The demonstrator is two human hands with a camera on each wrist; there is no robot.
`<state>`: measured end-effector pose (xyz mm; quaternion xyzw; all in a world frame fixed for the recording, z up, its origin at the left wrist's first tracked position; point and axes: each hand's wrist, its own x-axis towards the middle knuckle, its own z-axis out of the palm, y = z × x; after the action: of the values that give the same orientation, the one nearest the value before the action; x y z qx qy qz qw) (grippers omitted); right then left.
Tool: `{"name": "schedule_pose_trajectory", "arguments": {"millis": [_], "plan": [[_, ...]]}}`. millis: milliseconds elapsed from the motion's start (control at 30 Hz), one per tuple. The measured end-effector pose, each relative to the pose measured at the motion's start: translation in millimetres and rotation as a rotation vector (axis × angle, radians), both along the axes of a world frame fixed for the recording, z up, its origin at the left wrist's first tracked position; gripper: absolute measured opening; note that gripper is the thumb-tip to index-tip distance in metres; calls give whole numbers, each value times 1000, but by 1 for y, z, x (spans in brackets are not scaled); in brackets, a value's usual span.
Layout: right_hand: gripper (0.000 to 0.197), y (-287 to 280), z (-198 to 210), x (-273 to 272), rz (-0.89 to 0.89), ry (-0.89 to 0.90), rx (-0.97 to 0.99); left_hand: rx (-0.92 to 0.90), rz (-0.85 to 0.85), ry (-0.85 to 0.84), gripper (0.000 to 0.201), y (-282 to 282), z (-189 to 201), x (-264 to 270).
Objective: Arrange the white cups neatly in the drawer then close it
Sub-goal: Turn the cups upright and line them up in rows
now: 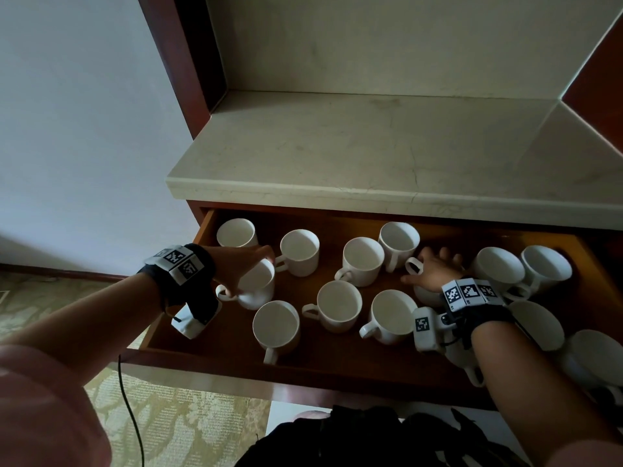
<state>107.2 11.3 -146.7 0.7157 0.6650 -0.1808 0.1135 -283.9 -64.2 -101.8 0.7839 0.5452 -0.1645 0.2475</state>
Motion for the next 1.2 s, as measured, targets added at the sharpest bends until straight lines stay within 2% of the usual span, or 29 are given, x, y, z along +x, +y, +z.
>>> {"name": "schedule_pose_trajectory", "arguments": {"millis": [167, 467, 667, 900, 1067, 1200], "plan": [[75, 0, 0, 0, -2, 2, 0, 11, -28, 53, 92, 0, -5, 5], [74, 1, 0, 0, -5, 9, -1, 96, -162, 292, 104, -4, -11, 17], [76, 1, 0, -1, -6, -2, -6, 70, -140, 274, 106, -5, -8, 17], [76, 0, 2, -1, 5, -9, -4, 9, -134, 333, 108, -6, -4, 20], [76, -2, 4, -1, 2, -8, -8, -66, -74, 264, 114, -5, 5, 21], [79, -3, 6, -2, 2, -15, -8, -118, 56, 162, 116, -2, 17, 17]]}}
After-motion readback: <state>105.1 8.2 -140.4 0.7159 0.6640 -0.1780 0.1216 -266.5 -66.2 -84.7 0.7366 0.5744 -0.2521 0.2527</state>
